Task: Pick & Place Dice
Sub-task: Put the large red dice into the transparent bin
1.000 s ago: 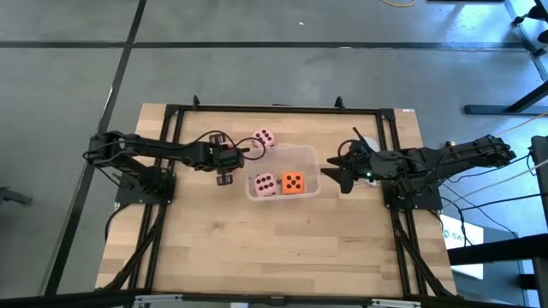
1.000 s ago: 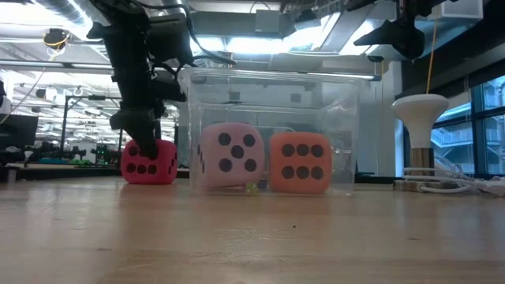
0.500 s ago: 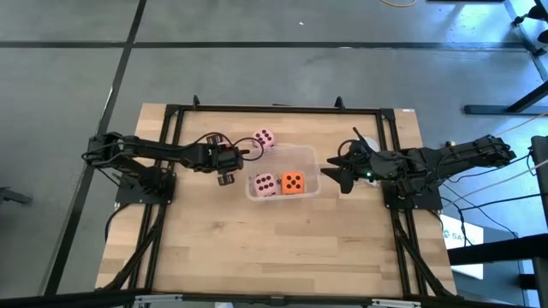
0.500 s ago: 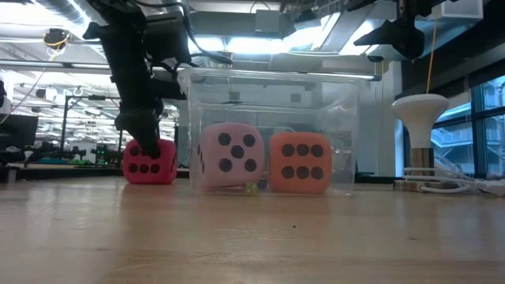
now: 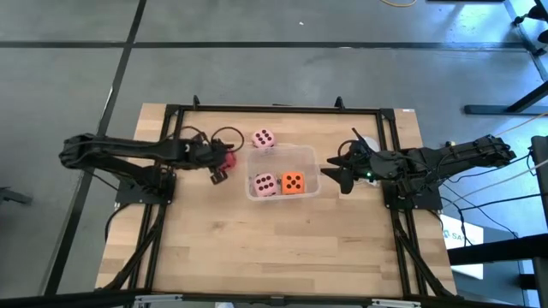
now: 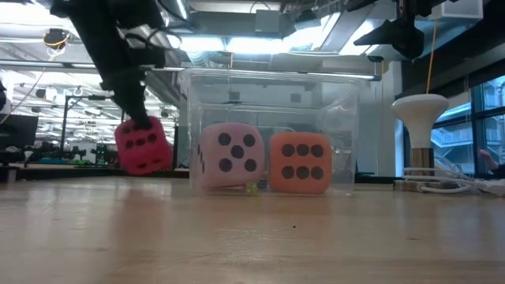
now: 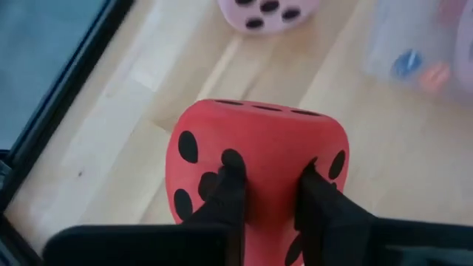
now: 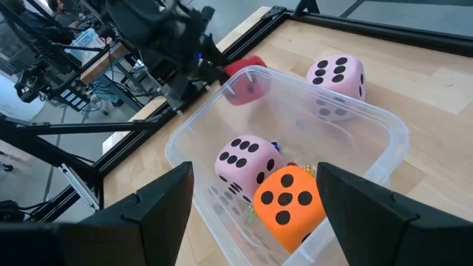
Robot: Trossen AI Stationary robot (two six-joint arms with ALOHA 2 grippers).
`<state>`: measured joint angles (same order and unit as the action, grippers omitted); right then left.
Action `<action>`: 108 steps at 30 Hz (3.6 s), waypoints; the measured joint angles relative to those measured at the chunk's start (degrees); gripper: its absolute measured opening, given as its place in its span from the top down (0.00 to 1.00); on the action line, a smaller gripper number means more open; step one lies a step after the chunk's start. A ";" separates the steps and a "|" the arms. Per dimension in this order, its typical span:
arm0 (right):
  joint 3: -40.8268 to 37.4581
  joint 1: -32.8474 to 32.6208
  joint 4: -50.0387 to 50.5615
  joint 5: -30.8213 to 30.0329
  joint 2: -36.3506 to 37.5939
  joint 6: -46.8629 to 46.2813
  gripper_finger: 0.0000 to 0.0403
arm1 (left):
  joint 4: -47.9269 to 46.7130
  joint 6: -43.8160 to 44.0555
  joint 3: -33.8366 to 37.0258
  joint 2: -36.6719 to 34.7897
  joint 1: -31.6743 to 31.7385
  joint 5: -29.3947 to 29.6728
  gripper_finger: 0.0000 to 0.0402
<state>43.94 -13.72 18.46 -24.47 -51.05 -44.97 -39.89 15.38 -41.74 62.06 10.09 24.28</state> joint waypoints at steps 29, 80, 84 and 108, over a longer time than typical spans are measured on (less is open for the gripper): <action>0.00 -0.01 0.01 -0.14 0.01 0.84 0.29 | 13.80 -7.13 -18.27 -10.83 -4.00 -3.98 0.96; 0.00 -0.02 0.02 -0.30 0.01 0.48 0.29 | 12.76 -18.14 -19.32 15.15 -13.86 -1.36 1.00; 0.00 0.00 0.02 -0.61 0.00 0.69 0.29 | 12.67 -18.14 -19.32 15.15 -13.86 -1.08 1.00; 0.00 -0.01 0.04 -0.59 0.01 1.28 0.29 | 13.24 -15.13 -19.34 15.53 -13.86 -4.61 0.66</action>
<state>43.94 -13.72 18.50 -25.06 -51.03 -43.70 -26.65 0.25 -61.08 77.58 -3.77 19.67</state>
